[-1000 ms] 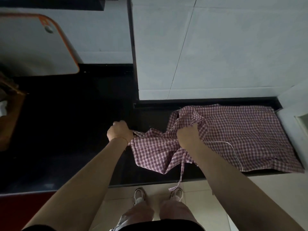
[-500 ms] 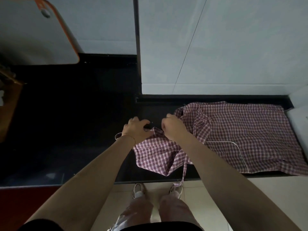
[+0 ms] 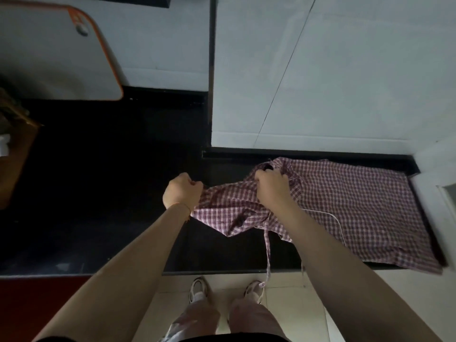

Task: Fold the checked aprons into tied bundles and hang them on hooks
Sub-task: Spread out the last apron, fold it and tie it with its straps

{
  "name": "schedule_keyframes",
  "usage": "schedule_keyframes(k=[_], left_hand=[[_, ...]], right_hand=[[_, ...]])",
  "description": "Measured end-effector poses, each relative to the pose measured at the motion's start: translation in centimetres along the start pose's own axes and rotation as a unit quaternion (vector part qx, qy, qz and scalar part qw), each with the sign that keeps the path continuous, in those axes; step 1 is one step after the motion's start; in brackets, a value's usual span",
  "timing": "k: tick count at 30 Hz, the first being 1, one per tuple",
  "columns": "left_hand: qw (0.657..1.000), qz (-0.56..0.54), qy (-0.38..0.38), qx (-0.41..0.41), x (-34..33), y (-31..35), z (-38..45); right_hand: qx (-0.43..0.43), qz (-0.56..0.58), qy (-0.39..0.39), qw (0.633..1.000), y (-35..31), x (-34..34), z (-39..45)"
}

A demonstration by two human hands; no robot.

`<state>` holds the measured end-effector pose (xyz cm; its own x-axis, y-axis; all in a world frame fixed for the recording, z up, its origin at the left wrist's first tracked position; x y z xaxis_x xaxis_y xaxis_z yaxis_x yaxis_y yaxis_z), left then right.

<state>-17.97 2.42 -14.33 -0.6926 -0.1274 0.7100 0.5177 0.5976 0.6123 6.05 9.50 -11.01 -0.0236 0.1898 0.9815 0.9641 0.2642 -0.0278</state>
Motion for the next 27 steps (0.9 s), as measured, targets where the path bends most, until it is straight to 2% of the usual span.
schedule_keyframes(k=[2,3,5,6,7,8,10,12,13,18,22,24,25,27], left_hand=[[0.997,0.060,0.000,0.039,1.7,-1.5,0.2],[0.991,0.126,-0.021,0.048,1.9,-2.1,0.3],[0.972,0.232,-0.041,0.010,2.3,-1.9,0.6],[0.969,0.240,-0.044,-0.034,2.3,-0.9,0.7],[0.976,0.194,-0.059,-0.077,2.0,0.4,0.6],[0.986,0.101,-0.089,-0.102,1.5,1.6,0.3],[0.974,-0.067,-0.191,-0.103,-0.6,3.4,-0.7],[0.948,-0.037,-0.284,-0.141,-3.1,5.2,-2.4],[0.941,0.000,-0.303,-0.151,-4.0,5.3,-2.8],[0.942,0.127,-0.279,-0.137,-5.5,2.8,-1.8],[0.975,-0.043,-0.215,-0.039,-3.6,1.2,-0.4],[0.979,-0.094,-0.180,-0.011,-2.1,0.9,0.4],[0.980,-0.098,-0.173,0.000,-1.5,0.9,0.7],[0.983,-0.030,-0.183,0.015,-0.5,0.5,1.4]], right_hand=[[-0.025,0.025,0.029,0.999,0.5,1.3,0.4],[-0.034,0.034,0.040,0.998,0.6,1.8,0.7],[-0.036,0.057,0.051,0.996,0.3,2.6,1.2],[-0.024,0.070,0.050,0.996,-0.2,2.7,1.4],[-0.008,0.083,0.047,0.995,-0.8,2.7,1.6],[0.009,0.094,0.045,0.994,-1.5,2.7,1.7],[0.034,0.112,0.054,0.992,-3.0,2.9,1.7],[0.047,0.116,0.065,0.990,-4.1,3.1,1.7],[0.049,0.113,0.064,0.990,-4.4,3.1,1.6],[0.037,0.099,0.048,0.993,-3.2,2.2,1.6],[0.028,0.082,-0.016,0.996,-2.1,0.1,1.5],[-0.005,0.090,-0.004,0.996,-1.0,-0.2,1.3],[-0.032,0.091,0.009,0.995,-0.1,-0.1,1.1],[-0.095,0.072,0.009,0.993,2.0,-0.5,0.6]])
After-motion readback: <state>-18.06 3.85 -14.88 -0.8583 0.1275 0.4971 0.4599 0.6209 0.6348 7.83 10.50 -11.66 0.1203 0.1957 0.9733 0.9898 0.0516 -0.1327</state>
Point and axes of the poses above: each hand's wrist, its own z-axis towards the middle knuckle, its own x-axis out of the back of the hand, y = z × x, the point moved 10 cm from there along z, towards the middle knuckle, and after that the axes turned 7 degrees about -z, right-handed, at the moved point
